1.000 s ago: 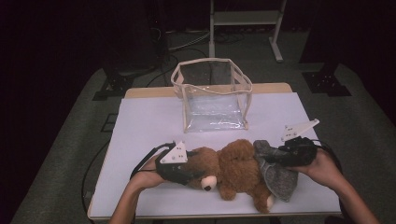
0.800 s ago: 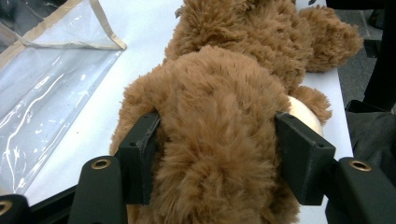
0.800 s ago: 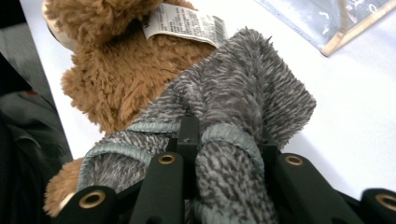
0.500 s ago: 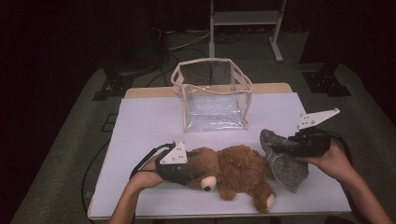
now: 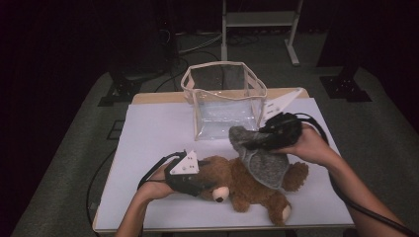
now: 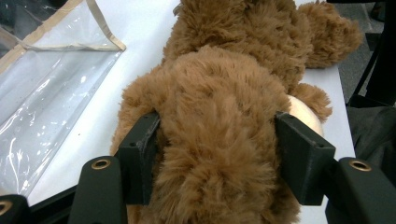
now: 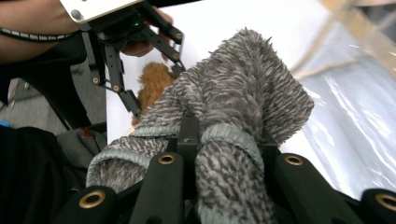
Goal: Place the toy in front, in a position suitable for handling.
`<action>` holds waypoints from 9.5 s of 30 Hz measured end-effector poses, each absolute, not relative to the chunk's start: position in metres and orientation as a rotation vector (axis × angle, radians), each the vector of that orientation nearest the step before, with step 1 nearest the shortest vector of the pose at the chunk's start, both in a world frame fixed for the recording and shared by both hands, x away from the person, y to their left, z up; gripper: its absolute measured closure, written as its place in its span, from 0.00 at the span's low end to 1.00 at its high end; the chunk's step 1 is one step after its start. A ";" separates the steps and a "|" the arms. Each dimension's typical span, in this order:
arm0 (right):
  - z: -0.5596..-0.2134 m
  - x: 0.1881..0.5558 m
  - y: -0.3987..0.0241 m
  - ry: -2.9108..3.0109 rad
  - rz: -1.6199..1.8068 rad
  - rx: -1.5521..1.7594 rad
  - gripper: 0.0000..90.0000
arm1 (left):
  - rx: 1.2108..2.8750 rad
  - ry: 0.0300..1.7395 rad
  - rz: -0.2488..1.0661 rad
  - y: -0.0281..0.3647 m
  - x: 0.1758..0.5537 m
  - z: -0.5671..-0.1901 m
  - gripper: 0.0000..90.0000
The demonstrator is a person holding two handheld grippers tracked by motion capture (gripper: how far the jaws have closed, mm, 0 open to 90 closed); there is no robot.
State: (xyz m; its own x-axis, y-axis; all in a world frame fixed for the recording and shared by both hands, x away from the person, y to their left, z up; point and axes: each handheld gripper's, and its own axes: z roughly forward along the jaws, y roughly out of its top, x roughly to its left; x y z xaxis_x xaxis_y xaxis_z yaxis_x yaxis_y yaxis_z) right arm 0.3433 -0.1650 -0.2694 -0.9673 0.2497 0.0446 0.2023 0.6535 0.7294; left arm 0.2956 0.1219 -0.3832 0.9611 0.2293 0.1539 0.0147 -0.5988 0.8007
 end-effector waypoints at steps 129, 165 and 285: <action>-0.360 0.250 -0.265 2.653 1.224 0.656 0.80 | 2.283 0.080 0.191 0.110 0.287 -0.376 0.41; -0.361 0.294 -0.213 2.691 1.300 0.569 0.79 | 2.256 0.074 0.190 0.116 0.278 -0.372 0.31; -0.334 0.406 -0.237 2.599 1.461 0.832 0.78 | 2.187 0.119 0.393 0.022 0.365 -0.311 0.76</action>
